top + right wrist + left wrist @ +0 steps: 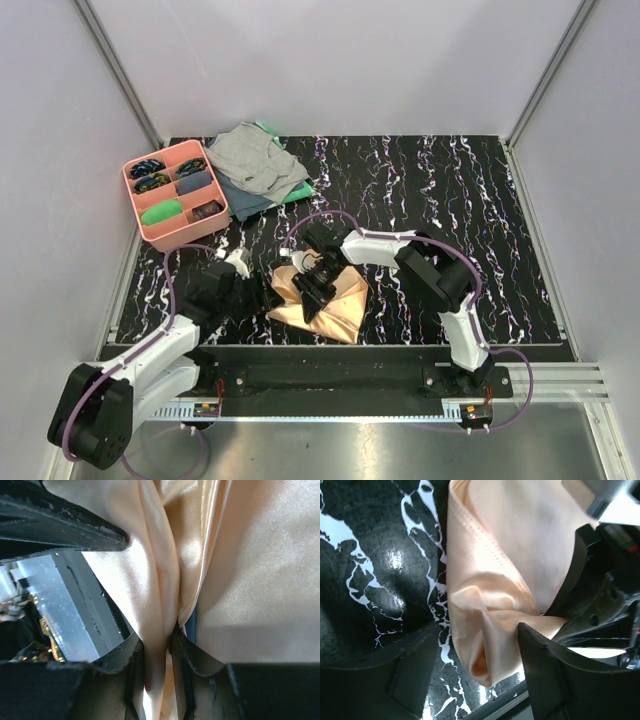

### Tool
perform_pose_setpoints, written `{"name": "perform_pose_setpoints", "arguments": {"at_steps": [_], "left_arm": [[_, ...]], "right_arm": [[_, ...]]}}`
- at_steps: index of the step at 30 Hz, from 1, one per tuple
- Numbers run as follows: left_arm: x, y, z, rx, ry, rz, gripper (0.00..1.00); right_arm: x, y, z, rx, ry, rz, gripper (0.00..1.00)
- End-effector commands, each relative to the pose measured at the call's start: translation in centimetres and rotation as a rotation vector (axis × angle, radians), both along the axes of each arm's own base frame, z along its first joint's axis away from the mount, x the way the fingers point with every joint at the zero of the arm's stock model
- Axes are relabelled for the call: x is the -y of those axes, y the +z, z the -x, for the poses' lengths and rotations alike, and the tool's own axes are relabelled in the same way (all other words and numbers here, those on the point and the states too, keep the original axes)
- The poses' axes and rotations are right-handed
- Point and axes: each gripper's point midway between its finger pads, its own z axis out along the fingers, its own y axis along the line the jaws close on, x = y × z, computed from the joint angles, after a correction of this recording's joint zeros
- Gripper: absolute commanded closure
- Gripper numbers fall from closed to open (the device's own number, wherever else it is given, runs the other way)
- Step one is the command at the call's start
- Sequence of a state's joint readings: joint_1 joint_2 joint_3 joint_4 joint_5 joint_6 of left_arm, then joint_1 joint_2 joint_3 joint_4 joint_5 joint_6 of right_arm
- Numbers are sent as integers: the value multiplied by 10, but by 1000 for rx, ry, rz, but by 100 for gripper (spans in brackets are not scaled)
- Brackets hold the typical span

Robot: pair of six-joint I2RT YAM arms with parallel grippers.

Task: Fold the napkin, place the utensils inside, and roll it up
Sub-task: Roll the napkin with the utensil

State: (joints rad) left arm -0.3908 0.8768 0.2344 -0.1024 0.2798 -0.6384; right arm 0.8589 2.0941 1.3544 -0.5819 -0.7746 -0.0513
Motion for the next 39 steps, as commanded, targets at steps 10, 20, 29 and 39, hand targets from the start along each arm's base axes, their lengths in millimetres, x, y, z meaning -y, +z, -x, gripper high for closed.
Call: {"name": "perform_pose_setpoints", "arguments": {"at_steps": [10,20,29,39], "left_arm": [[7,-7,-10,33,-30,12,60],[7,-17,-4,-37,-34,-1,100],[6,-18,-6,-66,-37,-25,100],[6,-15,-11,-100,-36,-53,100]], "right_arm": [[17,-35,-7,-107,4,87,66],[15,10,-49,110,-74,73,45],[19,79,-67,414,-189,-23,24],[9,85,-15,878,-100,-76,20]]}}
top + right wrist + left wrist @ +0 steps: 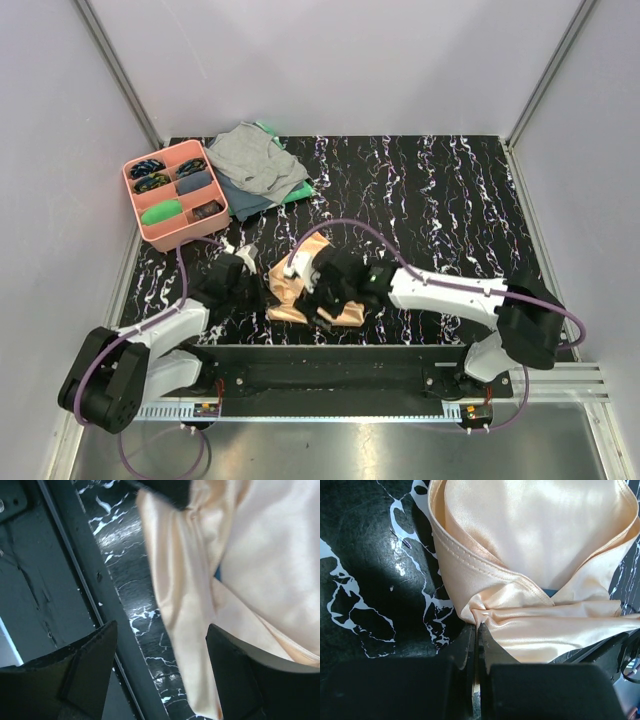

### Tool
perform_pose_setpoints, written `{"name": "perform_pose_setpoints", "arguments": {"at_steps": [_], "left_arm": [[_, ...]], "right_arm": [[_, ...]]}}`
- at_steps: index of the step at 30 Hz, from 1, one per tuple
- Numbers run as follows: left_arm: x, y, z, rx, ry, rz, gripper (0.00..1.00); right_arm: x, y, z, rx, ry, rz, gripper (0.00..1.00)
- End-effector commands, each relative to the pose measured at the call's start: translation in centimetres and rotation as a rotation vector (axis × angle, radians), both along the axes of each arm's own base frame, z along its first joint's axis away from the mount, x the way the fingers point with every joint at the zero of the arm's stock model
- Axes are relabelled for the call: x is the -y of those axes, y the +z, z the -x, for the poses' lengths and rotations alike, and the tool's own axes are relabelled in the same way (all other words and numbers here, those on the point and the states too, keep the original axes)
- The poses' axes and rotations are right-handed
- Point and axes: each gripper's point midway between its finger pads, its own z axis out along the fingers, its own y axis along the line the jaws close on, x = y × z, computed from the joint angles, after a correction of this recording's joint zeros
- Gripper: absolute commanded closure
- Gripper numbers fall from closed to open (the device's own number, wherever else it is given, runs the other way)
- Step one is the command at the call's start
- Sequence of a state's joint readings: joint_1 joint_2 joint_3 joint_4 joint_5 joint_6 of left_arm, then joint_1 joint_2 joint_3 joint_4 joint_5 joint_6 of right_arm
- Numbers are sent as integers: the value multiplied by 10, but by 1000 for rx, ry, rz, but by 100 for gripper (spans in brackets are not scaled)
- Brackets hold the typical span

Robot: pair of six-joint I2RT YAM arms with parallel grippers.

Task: Fold the napkin, place the utensils inside, and roll it up
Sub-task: Roll the napkin with the utensil

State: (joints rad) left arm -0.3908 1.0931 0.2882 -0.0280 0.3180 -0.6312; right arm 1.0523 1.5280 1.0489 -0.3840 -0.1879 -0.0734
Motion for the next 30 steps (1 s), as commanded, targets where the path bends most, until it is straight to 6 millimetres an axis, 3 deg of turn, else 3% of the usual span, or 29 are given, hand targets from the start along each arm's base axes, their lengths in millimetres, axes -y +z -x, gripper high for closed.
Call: {"name": "perform_pose_setpoints", "arguments": {"at_steps": [1,8,14,19,25,30], "left_arm": [[-3,0,-5,-16,-6,-42,100],[-1,0,-5,-25,-17,-40,100],[-1,1,-6,-29,-18,-45,100],[2,3,-8,-23,-35,-38,100],[7,10,-13,3,-54,-16,100],[11,13,-17,14,-64,-4,100]], "right_arm": [[-16,-3,-5,195,-20,-10,20],[-30,-26,-4,200,29,40,22],[-31,-43,-2,184,62,77,30],[-26,-62,-5,184,60,130,32],[-15,-78,-21,181,-1,180,37],[-8,-90,-27,158,-26,218,49]]}}
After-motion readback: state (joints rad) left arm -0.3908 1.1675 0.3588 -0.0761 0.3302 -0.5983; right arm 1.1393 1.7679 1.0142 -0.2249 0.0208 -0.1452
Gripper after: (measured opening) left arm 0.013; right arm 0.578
